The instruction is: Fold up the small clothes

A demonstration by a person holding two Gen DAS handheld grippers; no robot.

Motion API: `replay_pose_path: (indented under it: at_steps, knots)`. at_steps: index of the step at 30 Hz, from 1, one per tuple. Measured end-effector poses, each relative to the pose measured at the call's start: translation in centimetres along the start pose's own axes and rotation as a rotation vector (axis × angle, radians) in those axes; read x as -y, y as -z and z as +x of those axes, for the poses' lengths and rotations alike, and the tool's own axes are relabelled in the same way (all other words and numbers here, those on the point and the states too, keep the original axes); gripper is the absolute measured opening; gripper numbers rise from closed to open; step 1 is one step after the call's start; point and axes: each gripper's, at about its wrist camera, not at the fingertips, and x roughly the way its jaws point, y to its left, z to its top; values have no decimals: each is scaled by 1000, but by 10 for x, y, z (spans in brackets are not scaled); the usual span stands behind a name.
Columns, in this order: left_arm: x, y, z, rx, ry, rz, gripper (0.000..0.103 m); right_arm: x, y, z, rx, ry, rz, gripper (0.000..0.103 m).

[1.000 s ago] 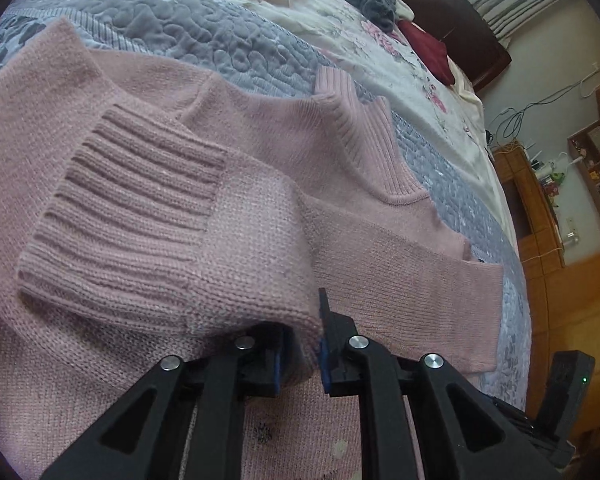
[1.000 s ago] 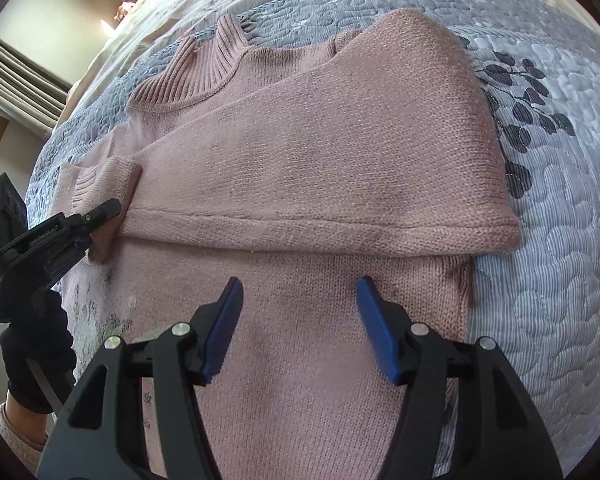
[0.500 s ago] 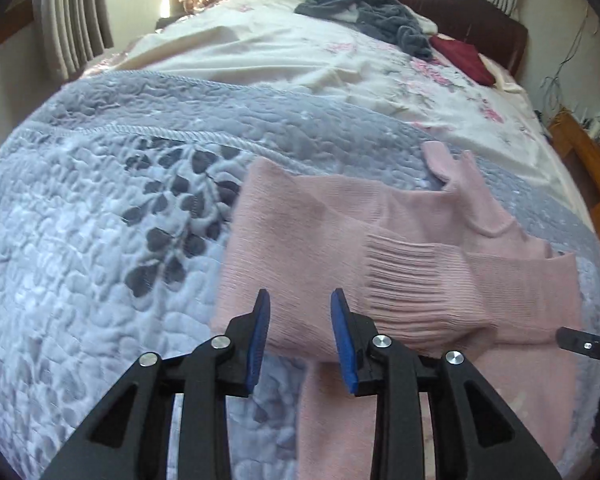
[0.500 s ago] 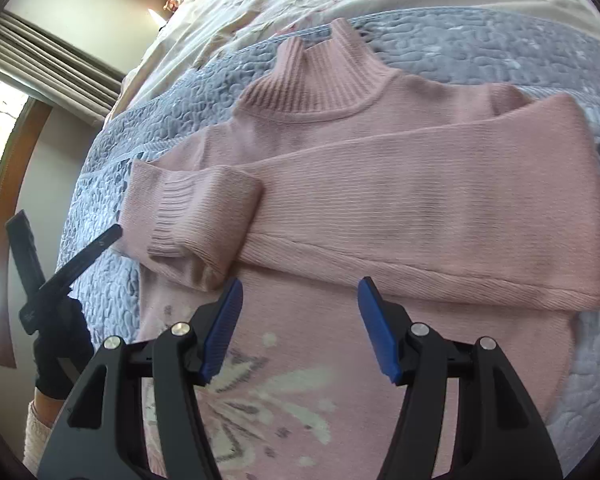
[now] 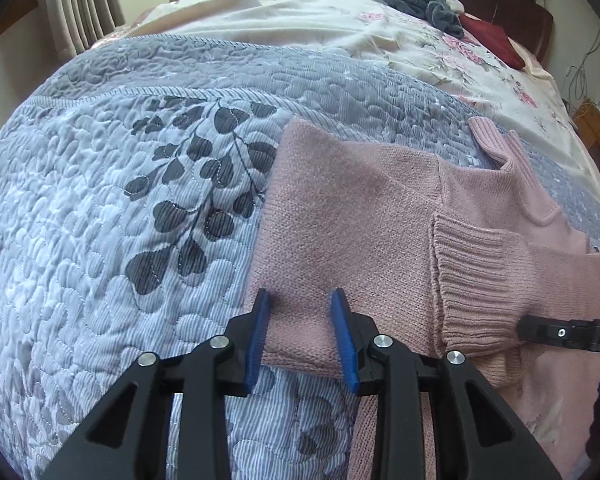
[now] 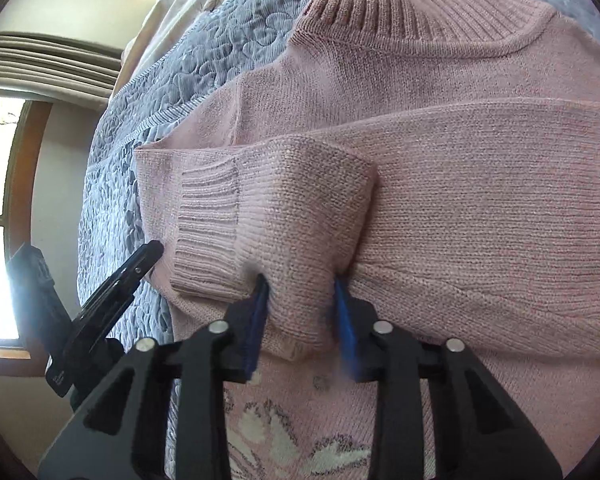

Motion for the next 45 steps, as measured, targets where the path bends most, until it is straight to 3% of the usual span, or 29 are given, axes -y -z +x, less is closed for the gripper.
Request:
replay_pose_path:
  at_steps: [5, 10, 15, 18, 22, 25, 29, 31, 35, 42, 43, 45]
  knots:
    - [6, -9, -23, 62, 46, -26, 32, 1, 3, -49, 103, -21, -73, 18]
    - [43, -16, -30, 83, 115, 24, 32, 18, 4, -103, 215, 120, -134, 18]
    - [83, -9, -5, 24, 143, 81, 32, 56, 0, -96, 185, 196, -86, 18]
    - [87, -2, 19, -30, 117, 71, 32, 74, 0, -77, 141, 231, -63, 19]
    - [85, 3, 29, -31, 122, 76, 32, 88, 7, -64, 124, 238, -53, 23]
    - [82, 2, 28, -38, 136, 75, 32, 83, 8, -70, 125, 267, -65, 29]
    - [79, -1, 13, -28, 152, 61, 32, 49, 17, -106, 258, 368, -151, 41]
    - [80, 0, 3, -4, 165, 64, 33, 26, 17, -111, 269, 375, -226, 43]
    - [89, 2, 5, -17, 172, 83, 35, -11, 11, -78, 181, 362, -321, 44]
    - [85, 7, 26, -50, 163, 74, 36, -15, -2, -5, 60, 519, -349, 48]
    - [85, 7, 27, -50, 162, 76, 36, -14, -3, -1, 58, 529, -356, 44]
    - [85, 8, 28, -51, 162, 77, 37, -13, -4, -2, 68, 554, -367, 23]
